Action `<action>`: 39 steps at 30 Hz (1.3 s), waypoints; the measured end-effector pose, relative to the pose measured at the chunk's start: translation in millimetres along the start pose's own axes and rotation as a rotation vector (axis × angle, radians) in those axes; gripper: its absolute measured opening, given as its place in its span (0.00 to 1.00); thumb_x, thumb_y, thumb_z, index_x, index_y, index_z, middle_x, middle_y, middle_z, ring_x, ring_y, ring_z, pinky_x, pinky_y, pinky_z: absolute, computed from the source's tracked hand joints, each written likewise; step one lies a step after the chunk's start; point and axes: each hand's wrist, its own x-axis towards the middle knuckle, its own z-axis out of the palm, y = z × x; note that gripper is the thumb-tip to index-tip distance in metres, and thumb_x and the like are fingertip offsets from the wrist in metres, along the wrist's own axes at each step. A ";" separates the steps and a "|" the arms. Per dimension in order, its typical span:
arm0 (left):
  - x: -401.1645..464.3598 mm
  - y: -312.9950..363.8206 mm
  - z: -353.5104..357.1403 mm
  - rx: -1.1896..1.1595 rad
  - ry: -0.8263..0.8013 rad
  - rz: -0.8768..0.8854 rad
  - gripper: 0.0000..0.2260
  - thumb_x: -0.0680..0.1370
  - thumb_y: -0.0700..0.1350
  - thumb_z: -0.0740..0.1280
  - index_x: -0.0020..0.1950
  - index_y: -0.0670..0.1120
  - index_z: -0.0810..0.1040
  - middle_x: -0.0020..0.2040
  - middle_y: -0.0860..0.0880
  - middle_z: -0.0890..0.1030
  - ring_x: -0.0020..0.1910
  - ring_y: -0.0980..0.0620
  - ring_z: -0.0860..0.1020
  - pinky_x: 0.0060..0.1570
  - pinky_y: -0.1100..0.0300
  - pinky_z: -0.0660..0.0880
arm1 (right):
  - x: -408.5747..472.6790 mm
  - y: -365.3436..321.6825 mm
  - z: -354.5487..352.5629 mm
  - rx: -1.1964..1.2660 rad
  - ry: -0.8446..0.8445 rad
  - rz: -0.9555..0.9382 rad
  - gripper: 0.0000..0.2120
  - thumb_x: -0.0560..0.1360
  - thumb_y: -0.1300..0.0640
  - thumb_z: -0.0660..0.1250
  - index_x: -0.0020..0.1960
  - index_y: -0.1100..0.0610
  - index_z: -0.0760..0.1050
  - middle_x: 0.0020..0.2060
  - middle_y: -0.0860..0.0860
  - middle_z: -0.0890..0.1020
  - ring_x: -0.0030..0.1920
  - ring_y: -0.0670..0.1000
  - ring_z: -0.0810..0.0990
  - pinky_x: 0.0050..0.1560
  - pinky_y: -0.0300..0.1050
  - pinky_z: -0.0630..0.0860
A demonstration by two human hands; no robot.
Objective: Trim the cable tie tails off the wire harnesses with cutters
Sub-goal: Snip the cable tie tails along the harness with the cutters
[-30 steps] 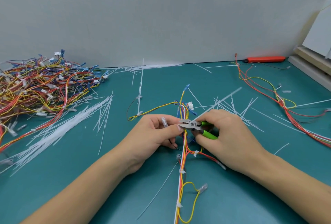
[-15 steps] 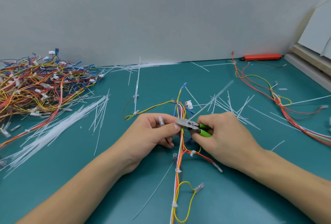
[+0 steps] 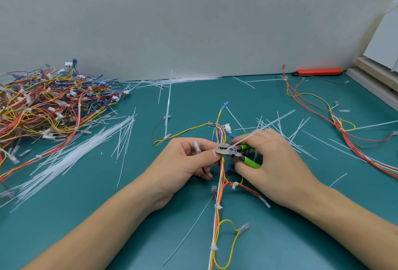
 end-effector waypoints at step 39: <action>-1.2 2.9 0.4 -0.015 -0.015 -0.003 0.12 0.73 0.46 0.73 0.52 0.42 0.87 0.40 0.44 0.81 0.33 0.54 0.74 0.38 0.61 0.78 | 1.0 -2.8 -2.8 0.042 0.026 -0.013 0.16 0.68 0.40 0.62 0.50 0.44 0.82 0.43 0.39 0.81 0.50 0.48 0.77 0.56 0.53 0.76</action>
